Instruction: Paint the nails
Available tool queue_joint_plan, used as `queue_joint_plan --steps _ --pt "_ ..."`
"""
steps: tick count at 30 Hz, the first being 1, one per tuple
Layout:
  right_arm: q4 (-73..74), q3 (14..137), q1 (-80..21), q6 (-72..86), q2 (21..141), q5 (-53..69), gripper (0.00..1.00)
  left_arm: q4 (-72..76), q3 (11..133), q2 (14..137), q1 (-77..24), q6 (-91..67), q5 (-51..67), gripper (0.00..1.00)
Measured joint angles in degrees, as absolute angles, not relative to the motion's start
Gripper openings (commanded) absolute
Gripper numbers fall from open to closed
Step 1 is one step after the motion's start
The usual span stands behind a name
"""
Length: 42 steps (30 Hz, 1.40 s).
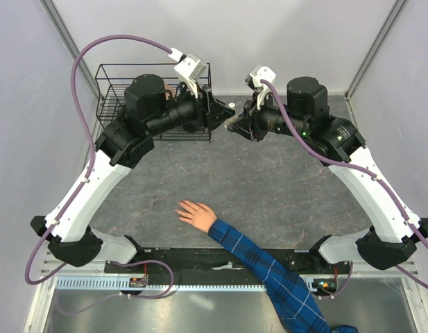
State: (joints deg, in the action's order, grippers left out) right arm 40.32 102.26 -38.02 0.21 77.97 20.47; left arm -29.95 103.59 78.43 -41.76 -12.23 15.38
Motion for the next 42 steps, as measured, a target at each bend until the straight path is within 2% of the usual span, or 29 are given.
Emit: queue_joint_plan --steps 5,8,9,12,17,23,26,29,30,33,40,42 --pt "40.29 102.26 -38.04 0.47 77.95 20.47 0.00 -29.98 104.22 80.40 -41.87 -12.23 15.79 0.41" --pt "40.29 102.26 -38.04 0.64 77.93 20.47 0.00 -30.02 104.22 80.99 -41.91 -12.25 16.64 0.30" --pt "40.32 102.26 -38.04 0.64 77.93 20.45 0.00 -30.00 104.22 81.01 -41.93 -12.25 16.88 0.20" --pt "40.34 102.26 -38.02 0.78 77.82 20.49 0.00 -30.04 104.38 81.01 -42.04 -12.05 18.00 0.02" --pt "40.84 101.97 -37.93 0.14 76.29 23.68 0.00 -29.78 104.86 81.01 -40.95 -11.27 26.41 0.02" --pt "41.25 100.03 -37.67 2.07 71.88 37.91 0.00 -18.65 99.74 79.72 -36.07 -16.47 57.25 0.02" --pt "38.92 97.06 -38.17 6.15 70.13 45.71 0.00 -9.61 94.65 77.93 -35.66 -22.96 67.90 0.02" --pt "34.70 94.28 -38.70 9.74 69.43 49.67 0.00 -5.41 92.92 77.52 -34.72 -26.74 72.34 0.14" --pt "33.58 93.80 -38.70 10.57 69.43 49.93 0.00 -4.51 92.71 77.52 -34.04 -27.88 72.93 0.32" --pt "31.48 93.17 -38.68 11.64 69.43 49.87 0.00 -4.54 92.68 77.52 -32.49 -28.97 73.65 0.50" --pt "31.18 93.41 -38.26 8.67 69.17 43.18 0.00 -16.29 95.74 77.41 -28.62 -23.97 67.24 0.62" --pt "32.45 93.91 -38.24 6.96 69.21 39.99 0.00 -20.36 96.75 76.79 -28.36 -20.88 62.52 0.84"
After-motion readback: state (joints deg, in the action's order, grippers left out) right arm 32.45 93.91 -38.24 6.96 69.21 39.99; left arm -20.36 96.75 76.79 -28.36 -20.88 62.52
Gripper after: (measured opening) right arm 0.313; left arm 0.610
